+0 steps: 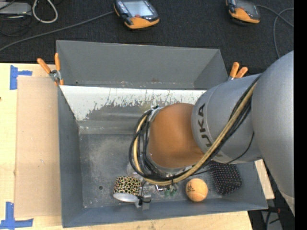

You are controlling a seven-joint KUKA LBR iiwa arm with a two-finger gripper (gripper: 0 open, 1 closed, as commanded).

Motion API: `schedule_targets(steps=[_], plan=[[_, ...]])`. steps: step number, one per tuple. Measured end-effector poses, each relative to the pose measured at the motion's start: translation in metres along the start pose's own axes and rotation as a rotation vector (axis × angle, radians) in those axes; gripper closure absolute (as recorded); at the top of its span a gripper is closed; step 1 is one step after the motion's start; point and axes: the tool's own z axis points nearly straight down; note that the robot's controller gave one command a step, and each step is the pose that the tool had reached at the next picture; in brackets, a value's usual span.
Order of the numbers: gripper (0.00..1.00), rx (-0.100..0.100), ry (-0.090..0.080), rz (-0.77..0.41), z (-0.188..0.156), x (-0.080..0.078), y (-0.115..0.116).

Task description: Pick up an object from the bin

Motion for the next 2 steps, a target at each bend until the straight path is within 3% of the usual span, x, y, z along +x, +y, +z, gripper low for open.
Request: schedule_targets(steps=[1,2], plan=[[0.0,0.0,-0.049,-0.262,0.05,-0.014,0.013],[1.0,0.0,-0.002,-0.725,0.052,-0.049,0.029]])
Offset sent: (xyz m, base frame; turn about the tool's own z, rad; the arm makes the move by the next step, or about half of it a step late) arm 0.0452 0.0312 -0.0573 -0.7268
